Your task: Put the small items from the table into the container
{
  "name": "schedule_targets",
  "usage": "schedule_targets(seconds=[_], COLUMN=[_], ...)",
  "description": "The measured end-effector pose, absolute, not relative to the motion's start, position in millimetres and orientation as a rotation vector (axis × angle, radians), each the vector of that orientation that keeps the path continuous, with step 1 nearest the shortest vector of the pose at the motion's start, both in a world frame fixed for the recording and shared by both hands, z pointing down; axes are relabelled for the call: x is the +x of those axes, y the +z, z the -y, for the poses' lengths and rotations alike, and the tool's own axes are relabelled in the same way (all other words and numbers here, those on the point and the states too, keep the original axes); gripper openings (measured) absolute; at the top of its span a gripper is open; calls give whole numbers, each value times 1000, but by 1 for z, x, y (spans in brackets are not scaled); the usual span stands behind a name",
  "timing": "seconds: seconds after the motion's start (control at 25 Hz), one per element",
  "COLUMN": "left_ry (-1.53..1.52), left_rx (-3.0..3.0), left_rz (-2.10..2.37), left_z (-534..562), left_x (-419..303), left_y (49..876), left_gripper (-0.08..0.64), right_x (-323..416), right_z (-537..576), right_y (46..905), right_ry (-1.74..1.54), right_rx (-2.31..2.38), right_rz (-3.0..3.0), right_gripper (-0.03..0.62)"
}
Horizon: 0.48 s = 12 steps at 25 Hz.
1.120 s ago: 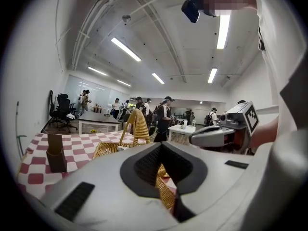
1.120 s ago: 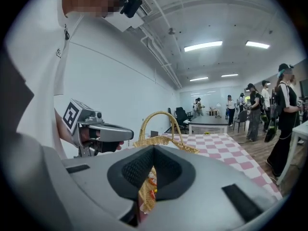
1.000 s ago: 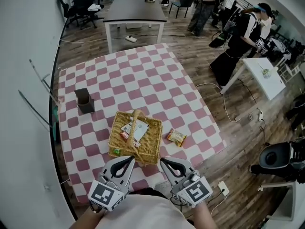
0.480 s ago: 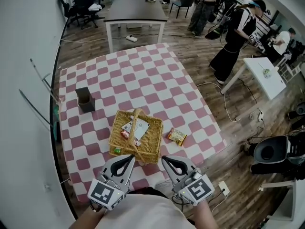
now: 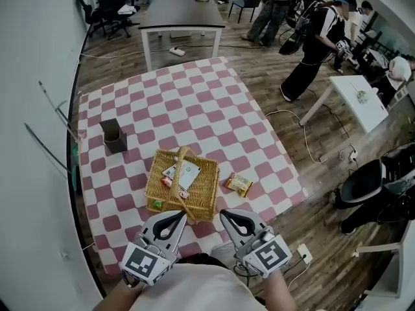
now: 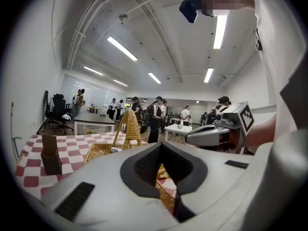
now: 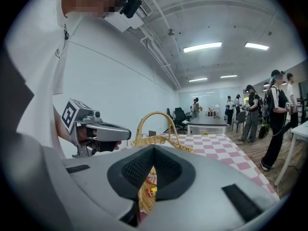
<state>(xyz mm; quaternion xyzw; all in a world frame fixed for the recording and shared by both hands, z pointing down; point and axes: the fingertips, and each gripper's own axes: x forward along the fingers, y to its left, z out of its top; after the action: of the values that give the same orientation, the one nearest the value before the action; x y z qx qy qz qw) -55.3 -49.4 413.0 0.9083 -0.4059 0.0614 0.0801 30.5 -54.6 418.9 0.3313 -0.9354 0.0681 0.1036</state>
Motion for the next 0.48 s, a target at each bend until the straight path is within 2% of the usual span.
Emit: schedule_targets(seconds=[0.48], left_ry=[175], left_rx=[2804], left_rz=[1078], left_z=[55], left_x=[-5], left_y=[411], left_gripper=[-9], right_x=[68], right_z=[73], right_y=[437], right_ry=[189], right_rx=[1104], right_rz=[2676], right_gripper=[-6])
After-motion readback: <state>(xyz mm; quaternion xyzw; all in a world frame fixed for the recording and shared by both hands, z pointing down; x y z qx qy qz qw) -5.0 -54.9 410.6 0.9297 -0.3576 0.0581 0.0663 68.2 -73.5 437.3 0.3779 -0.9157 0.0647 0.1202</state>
